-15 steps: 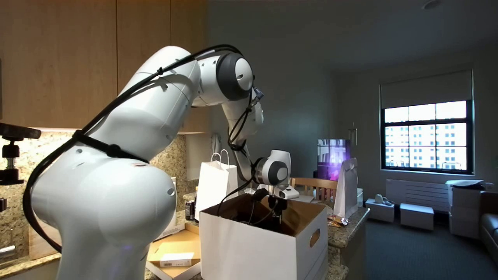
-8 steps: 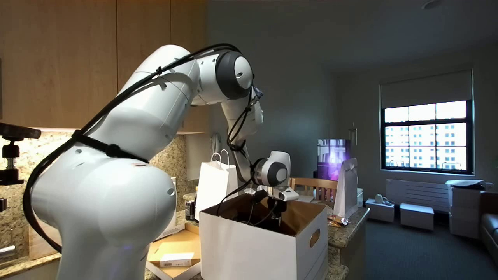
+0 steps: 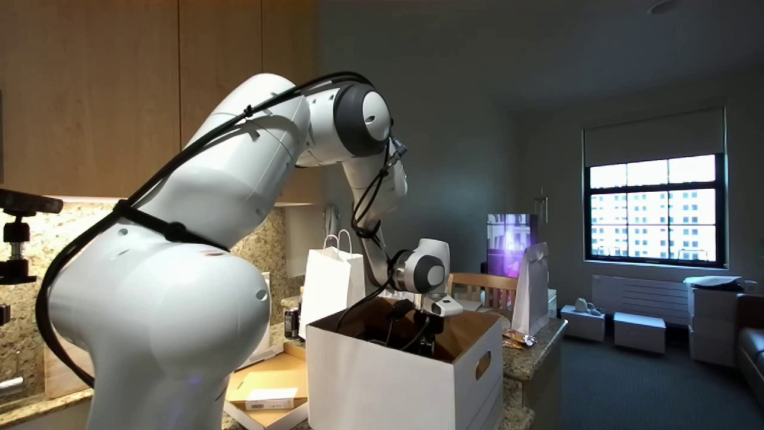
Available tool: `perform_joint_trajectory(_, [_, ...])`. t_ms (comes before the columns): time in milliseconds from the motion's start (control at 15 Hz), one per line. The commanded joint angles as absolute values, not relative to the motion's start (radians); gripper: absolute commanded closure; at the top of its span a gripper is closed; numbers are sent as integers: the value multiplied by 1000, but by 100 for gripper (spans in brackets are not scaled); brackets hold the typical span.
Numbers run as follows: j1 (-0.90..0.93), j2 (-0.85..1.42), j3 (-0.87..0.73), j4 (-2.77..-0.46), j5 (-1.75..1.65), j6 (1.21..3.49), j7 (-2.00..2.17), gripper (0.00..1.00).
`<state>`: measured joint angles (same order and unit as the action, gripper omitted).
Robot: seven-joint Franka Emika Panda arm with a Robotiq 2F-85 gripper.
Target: Pick up two bottles from the box and put them on the box cover
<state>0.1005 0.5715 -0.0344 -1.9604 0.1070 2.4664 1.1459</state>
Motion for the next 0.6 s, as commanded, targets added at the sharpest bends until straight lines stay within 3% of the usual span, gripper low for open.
perform_joint_trajectory(0, [81,590,-31,-1949,128,2448,1061,0])
perform_joint_trajectory(533, [77,589,-35,-1931,133,2440,1001,0])
